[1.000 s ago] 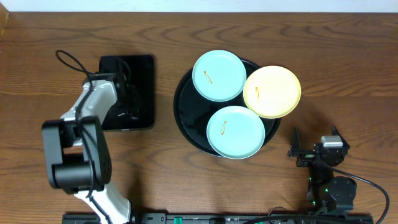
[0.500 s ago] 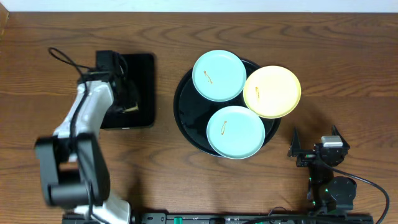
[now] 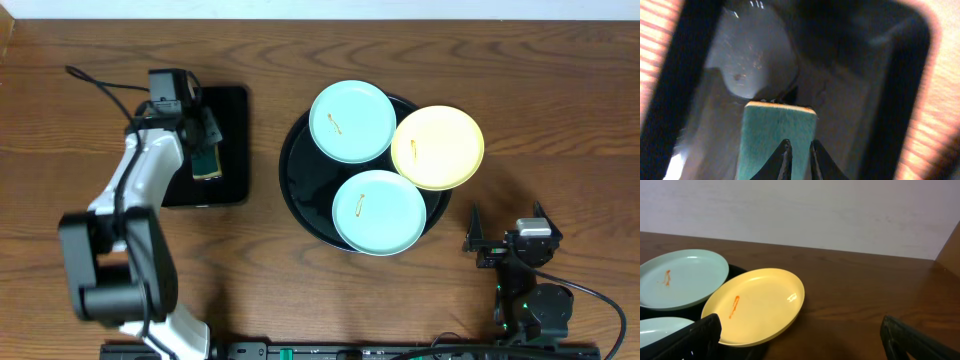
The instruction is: Clean dirty plates on tray and stack at the side
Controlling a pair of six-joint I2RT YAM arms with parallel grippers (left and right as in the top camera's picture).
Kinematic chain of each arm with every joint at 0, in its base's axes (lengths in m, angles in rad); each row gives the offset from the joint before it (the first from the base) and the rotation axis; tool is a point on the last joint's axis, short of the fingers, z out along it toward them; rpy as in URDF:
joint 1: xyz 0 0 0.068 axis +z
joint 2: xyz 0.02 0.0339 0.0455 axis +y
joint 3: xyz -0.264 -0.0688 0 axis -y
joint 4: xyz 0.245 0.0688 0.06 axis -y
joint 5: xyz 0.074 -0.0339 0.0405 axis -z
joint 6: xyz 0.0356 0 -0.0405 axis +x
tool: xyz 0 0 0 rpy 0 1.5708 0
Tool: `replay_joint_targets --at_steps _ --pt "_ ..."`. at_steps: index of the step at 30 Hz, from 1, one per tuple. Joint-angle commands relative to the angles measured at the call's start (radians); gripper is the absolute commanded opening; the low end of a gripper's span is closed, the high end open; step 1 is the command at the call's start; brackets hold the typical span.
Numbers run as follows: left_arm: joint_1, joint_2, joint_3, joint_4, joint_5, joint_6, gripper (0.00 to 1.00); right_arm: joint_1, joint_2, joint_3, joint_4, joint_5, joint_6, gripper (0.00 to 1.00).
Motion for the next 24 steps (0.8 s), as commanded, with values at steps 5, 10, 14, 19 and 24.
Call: replay_joint_targets --at_steps 5,10,14,19,24 --pt "0.000 0.165 -0.018 0.011 0.000 0.000 0.15 0.010 0.000 -0.002 -0.004 0.002 0.016 0.99" --pt "0.001 0.098 -0.001 0.006 0.000 0.021 0.16 0.010 0.000 -0.002 -0.004 0.002 0.016 0.99" --pt "0.001 -0.043 0.005 -0.005 -0.002 0.021 0.17 0.010 0.000 -0.002 -0.004 0.002 0.016 0.99" --pt "0.001 -0.148 0.005 -0.008 -0.065 0.021 0.21 0.010 0.000 -0.002 -0.004 0.002 0.016 0.99" --pt "0.002 -0.112 -0.004 -0.011 -0.106 0.021 0.10 0.010 0.000 -0.002 -0.004 0.002 0.016 0.99"
